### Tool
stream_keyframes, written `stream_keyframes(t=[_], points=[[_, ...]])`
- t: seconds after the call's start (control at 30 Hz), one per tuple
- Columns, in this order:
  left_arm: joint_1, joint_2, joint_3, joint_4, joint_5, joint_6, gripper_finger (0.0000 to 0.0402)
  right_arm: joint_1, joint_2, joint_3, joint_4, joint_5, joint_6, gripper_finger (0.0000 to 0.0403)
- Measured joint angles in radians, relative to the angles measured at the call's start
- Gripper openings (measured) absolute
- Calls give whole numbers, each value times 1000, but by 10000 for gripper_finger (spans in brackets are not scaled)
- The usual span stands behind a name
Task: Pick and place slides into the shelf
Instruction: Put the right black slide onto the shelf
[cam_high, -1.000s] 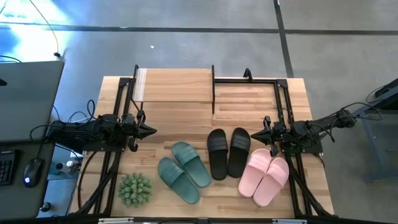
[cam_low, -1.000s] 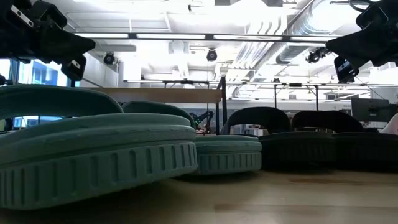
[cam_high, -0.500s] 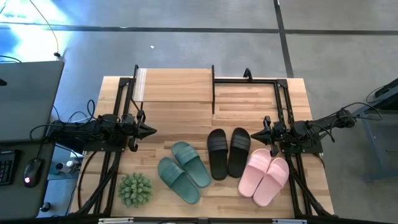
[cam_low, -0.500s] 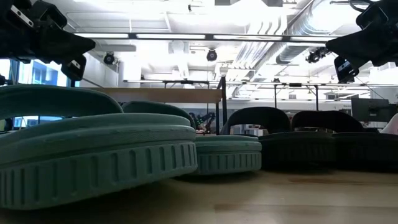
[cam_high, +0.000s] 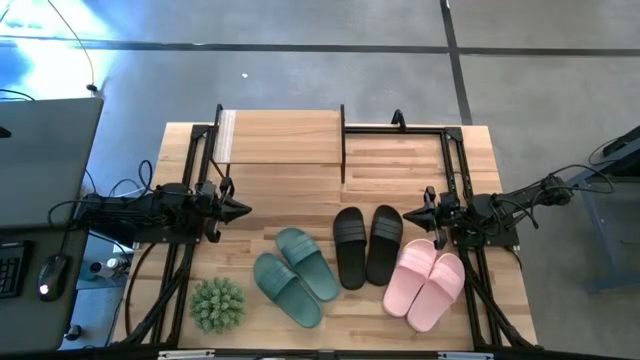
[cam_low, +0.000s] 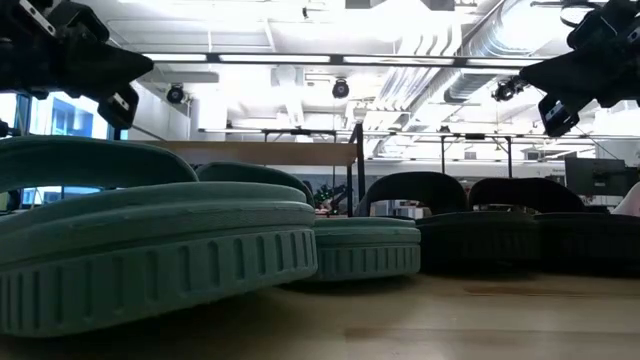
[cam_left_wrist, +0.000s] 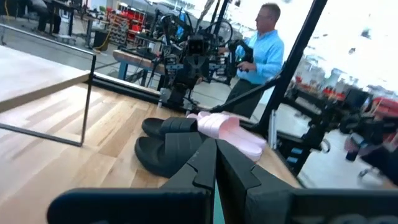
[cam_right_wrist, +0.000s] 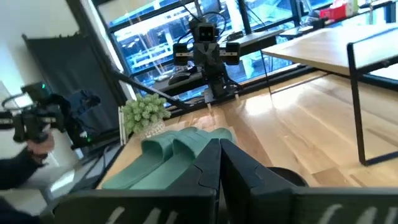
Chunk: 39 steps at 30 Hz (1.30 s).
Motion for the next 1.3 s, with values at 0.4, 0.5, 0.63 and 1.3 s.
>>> stream_keyframes(t=[0.4,0.5,0.63,1.3], points=[[0,0,0,205,72,-96,1,0,0,0,73,70,229,0],[0,0,0,228,123,-64,1,0,0,0,99,87,243,0],[0,0,0,209,138,-45,1,0,0,-1,233,81,239,0],[0,0,0,104,131,-37,1,0,80,208,571,-226,-132,0]])
